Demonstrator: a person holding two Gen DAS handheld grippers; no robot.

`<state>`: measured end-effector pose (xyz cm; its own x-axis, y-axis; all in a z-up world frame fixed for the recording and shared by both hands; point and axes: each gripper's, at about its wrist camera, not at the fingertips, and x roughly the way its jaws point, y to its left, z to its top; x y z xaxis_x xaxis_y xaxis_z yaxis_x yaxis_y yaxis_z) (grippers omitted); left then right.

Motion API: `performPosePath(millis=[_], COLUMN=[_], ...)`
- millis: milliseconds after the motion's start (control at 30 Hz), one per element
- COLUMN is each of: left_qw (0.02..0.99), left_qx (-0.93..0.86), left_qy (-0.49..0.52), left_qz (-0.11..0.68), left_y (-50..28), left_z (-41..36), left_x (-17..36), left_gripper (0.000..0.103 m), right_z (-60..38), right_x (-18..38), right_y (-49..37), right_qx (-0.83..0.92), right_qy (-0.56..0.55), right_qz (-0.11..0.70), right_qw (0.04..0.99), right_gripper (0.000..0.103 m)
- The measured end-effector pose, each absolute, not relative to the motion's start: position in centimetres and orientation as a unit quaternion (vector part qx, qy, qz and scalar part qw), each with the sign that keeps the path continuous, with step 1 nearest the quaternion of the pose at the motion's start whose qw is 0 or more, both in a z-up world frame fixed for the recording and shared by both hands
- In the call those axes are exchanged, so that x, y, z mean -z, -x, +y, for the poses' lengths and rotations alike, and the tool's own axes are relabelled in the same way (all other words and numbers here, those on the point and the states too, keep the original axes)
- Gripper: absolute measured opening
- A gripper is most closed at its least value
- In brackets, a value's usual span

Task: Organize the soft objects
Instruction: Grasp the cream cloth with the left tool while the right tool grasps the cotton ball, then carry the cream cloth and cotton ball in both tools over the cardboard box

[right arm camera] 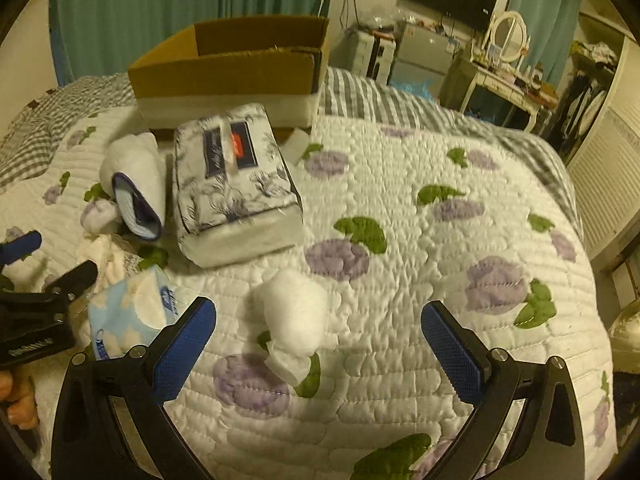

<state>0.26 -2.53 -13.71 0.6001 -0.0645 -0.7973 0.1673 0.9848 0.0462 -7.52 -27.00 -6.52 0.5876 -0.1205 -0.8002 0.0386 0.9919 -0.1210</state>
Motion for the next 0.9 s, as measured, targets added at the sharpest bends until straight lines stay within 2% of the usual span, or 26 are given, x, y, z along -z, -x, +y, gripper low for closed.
performPosePath(millis=[167,200,267,300,367,400,433,467,500,533,567,600,633,667,900], left_qw=[0.891,0.891,0.89,0.89,0.891,0.892,0.892,0.893,0.894,0.895,0.895,0.896,0.897,0.898,0.911], left_qx=[0.066,0.067,0.083,0.088,0.098,0.103,0.105,0.104,0.101,0.099,0.099,0.099,0.098,0.098,0.096], left_qy=[-0.065,-0.062,-0.054,-0.053,-0.057,-0.061,-0.065,-0.07,-0.073,-0.072,-0.07,-0.069,-0.068,-0.067,-0.062], left_qz=[0.445,0.444,0.445,0.444,0.44,0.436,0.434,0.432,0.431,0.43,0.428,0.427,0.425,0.423,0.396], left_y=[-0.6,-0.6,-0.6,-0.5,-0.3,-0.1,0.0,0.2,0.3,0.4,0.4,0.5,0.6,0.8,1.8], left_z=[-3.0,-3.0,-2.9,-3.0,-3.3,-3.5,-3.7,-3.9,-4.0,-3.9,-3.8,-3.7,-3.6,-3.6,-2.8], left_x=[14.9,14.9,15.0,15.1,15.0,14.9,14.9,14.8,14.8,14.6,14.5,14.3,14.1,13.9,11.6], left_gripper=[0.103,0.099,0.077,0.073,0.05,0.044,0.033,0.026,0.024,0.02,0.019,0.017,0.015,0.015,0.013], right_z=[-26.9,-26.8,-26.7,-26.7,-26.7,-26.8,-26.9,-26.9,-26.9,-26.9,-26.9,-26.9,-26.9,-26.9,-26.2], right_x=[7.5,7.6,7.8,7.9,8.1,8.1,8.2,8.2,8.2,8.2,8.3,8.6,8.7,8.8,7.0], right_y=[6.9,6.8,6.8,6.7,6.6,6.6,6.6,6.6,6.6,6.6,6.6,6.6,6.6,6.6,8.0], right_qx=[0.046,0.046,0.043,0.042,0.041,0.04,0.04,0.04,0.039,0.037,0.036,0.033,0.031,0.029,0.006], right_qy=[0.048,0.05,0.052,0.052,0.051,0.05,0.049,0.048,0.047,0.045,0.045,0.045,0.044,0.042,0.037], right_qz=[0.47,0.472,0.476,0.477,0.48,0.482,0.483,0.483,0.481,0.481,0.483,0.488,0.49,0.491,0.456], right_qw=[0.88,0.879,0.877,0.876,0.875,0.874,0.873,0.874,0.874,0.875,0.873,0.871,0.87,0.869,0.889], right_gripper=[0.103,0.103,0.103,0.103,0.103,0.103,0.102,0.1,0.097,0.088,0.069,0.057,0.032,0.029,0.028])
